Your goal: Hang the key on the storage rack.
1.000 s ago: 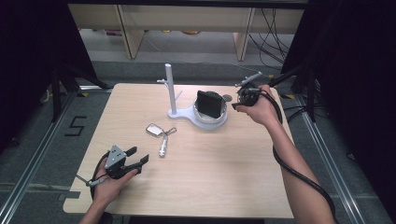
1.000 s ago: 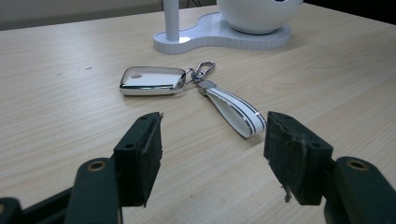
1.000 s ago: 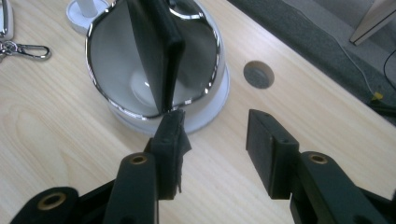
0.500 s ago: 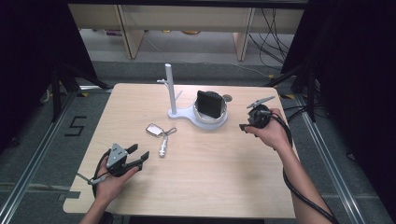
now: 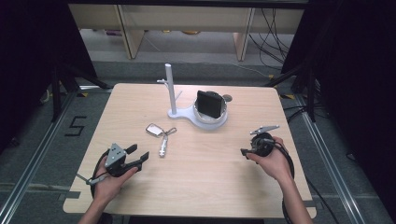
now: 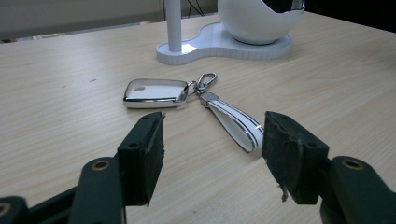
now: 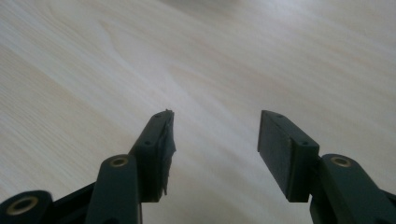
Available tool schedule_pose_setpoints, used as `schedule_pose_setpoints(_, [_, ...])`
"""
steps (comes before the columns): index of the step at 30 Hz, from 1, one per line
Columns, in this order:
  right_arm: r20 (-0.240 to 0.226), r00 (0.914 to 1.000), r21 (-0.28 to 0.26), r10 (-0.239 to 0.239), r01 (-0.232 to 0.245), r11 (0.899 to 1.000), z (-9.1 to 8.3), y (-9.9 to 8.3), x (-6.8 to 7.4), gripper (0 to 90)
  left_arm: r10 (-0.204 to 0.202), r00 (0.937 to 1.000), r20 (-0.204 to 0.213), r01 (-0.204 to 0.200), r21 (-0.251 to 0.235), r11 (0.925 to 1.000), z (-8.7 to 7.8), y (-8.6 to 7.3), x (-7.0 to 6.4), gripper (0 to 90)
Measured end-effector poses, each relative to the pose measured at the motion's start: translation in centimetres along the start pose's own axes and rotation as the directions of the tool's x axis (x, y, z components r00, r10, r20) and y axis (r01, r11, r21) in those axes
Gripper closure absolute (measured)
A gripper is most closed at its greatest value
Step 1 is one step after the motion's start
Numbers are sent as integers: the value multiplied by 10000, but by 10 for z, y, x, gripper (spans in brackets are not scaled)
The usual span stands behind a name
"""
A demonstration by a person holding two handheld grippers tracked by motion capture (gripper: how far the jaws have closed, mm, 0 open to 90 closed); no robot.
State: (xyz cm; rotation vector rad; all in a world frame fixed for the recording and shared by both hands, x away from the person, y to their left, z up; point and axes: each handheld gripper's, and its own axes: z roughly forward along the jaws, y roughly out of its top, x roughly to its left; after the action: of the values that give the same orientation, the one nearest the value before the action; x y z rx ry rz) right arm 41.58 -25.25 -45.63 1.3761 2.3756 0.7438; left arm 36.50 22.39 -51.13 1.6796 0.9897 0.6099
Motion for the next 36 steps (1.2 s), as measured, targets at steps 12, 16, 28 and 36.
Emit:
schedule_pose_setpoints(12, [166,9989,800,429,-441,9958,-3,-22,14,472,441,9984,351,-481,1228,9913,19,35,2,441])
schedule_pose_setpoints(16, [37,9984,931,556,-557,9941,-6,-23,15,468,683,9957,626,-820,2536,9638,35,54,7,428])
schedule_pose_setpoints(28, [-215,9975,803,677,-658,9946,-8,-25,13,446,2432,9408,2360,-3281,4547,8280,98,87,14,589])
schedule_pose_setpoints(36, [-318,9962,463,806,-791,9958,-6,-25,15,446,3032,9227,2380,-3838,4954,7792,140,98,16,671])
